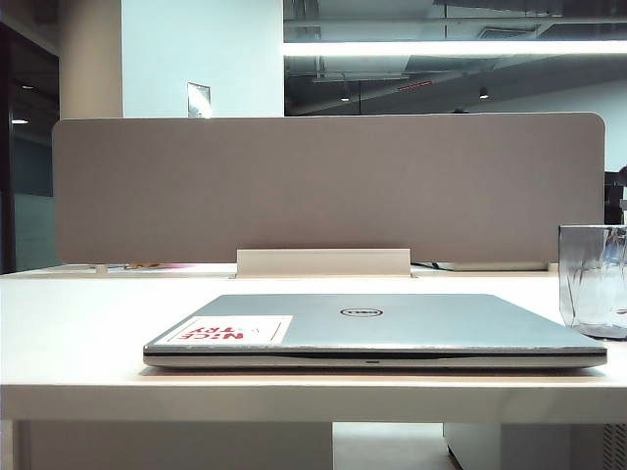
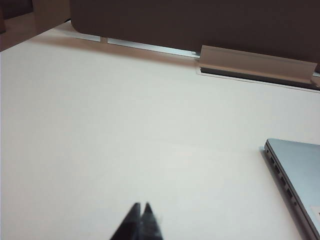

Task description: Pick up the water cup and place it on the side of the laptop away from you.

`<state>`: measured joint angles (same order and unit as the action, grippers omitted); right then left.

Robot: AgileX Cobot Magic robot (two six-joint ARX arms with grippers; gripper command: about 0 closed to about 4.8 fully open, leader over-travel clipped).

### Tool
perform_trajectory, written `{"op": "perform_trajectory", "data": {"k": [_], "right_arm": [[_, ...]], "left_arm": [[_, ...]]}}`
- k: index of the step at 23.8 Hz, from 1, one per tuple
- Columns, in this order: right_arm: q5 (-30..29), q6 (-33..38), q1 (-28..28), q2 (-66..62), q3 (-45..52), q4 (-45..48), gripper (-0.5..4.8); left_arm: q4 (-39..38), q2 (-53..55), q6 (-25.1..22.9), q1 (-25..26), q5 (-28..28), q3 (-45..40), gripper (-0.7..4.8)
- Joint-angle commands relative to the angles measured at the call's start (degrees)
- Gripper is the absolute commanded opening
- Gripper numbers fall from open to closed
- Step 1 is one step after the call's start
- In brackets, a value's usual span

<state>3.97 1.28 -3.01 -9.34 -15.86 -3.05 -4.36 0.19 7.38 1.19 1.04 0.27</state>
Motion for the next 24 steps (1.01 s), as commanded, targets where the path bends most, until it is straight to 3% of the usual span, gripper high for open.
{"op": "perform_trajectory", "data": {"k": [1,11,18,24], "right_arm": [[0.2,0.0,0.0,-6.8,-3.7,0.4,-0.09],[0.2,0.0,-0.1,-25.4,-5.0,9.7,-0.08],[0.2,0.0,-0.1,-33.5,-3.9,12.5,0.81],[0.2,0.0,-0.1,-36.6,0.8,18.9,0.85]], "left_arm": [[0.1,0.0,0.2,0.0,0.3,0.2,-0.06],[0.2,0.0,0.2,0.0,0.3,0.2,-0.06],[0.2,0.0,0.2,0.0,0.3,0.2,-0.06],[0.2,0.0,0.2,0.0,0.3,0.2,-0.06]]}}
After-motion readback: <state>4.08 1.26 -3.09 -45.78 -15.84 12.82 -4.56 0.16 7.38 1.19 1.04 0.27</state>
